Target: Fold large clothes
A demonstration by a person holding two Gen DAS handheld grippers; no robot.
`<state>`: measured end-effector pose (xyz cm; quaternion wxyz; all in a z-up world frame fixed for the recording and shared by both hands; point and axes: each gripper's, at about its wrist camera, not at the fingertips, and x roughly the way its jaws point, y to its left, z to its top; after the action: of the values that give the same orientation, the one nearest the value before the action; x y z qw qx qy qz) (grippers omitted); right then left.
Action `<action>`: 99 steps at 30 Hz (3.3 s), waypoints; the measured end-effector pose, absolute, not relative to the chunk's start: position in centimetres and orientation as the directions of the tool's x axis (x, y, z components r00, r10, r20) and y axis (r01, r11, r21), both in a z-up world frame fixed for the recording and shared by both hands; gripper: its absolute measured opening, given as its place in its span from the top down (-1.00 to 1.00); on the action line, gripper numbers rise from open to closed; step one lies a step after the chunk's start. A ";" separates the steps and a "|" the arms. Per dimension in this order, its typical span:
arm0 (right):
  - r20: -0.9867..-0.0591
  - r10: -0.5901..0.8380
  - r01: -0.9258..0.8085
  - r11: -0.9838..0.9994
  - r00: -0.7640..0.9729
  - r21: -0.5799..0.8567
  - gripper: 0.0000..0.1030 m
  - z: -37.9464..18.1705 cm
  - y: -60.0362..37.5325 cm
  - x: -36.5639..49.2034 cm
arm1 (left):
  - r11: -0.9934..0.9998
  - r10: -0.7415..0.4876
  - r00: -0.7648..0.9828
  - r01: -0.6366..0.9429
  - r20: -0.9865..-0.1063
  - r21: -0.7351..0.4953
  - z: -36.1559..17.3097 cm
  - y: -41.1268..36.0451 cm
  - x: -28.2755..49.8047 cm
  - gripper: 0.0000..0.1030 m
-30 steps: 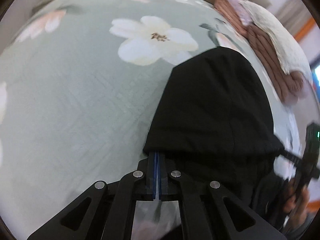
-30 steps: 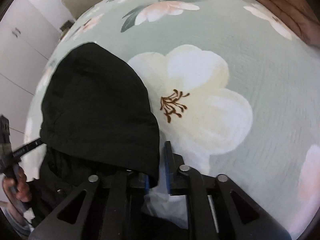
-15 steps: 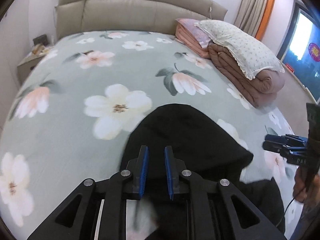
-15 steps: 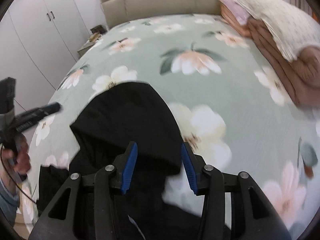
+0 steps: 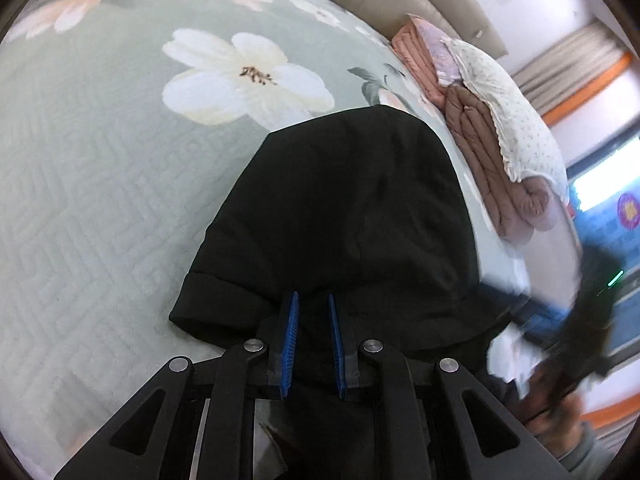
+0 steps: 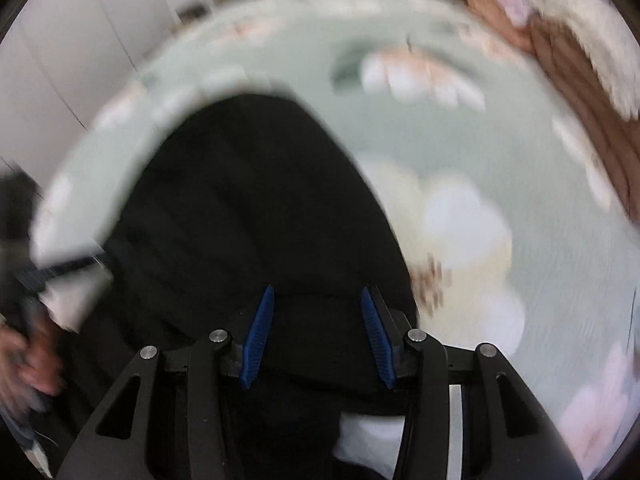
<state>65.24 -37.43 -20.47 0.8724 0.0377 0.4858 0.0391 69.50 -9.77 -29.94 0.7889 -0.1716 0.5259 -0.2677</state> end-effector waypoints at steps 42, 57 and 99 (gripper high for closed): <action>-0.864 0.383 -0.080 0.922 0.327 0.379 -0.24 -23.7 -46.1 66.9 | 0.761 -0.632 0.191 0.335 -0.751 -0.555 -25.6 -7.2 78.0 -0.20; -0.824 0.279 -0.331 0.936 0.493 0.118 0.74 -15.1 -37.4 60.1 | 0.728 -0.546 0.304 0.633 -0.781 -0.263 -18.5 -13.1 66.9 0.73; -0.760 0.017 0.083 0.992 0.650 0.094 -0.14 -4.8 -26.1 33.3 | 0.783 -0.495 0.316 0.566 -0.809 -0.258 -14.2 -10.3 43.7 0.56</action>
<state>33.25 -26.12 -4.77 0.9063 0.0600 0.4179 -0.0181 43.72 -10.32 -14.15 0.8104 0.0363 0.4846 -0.3274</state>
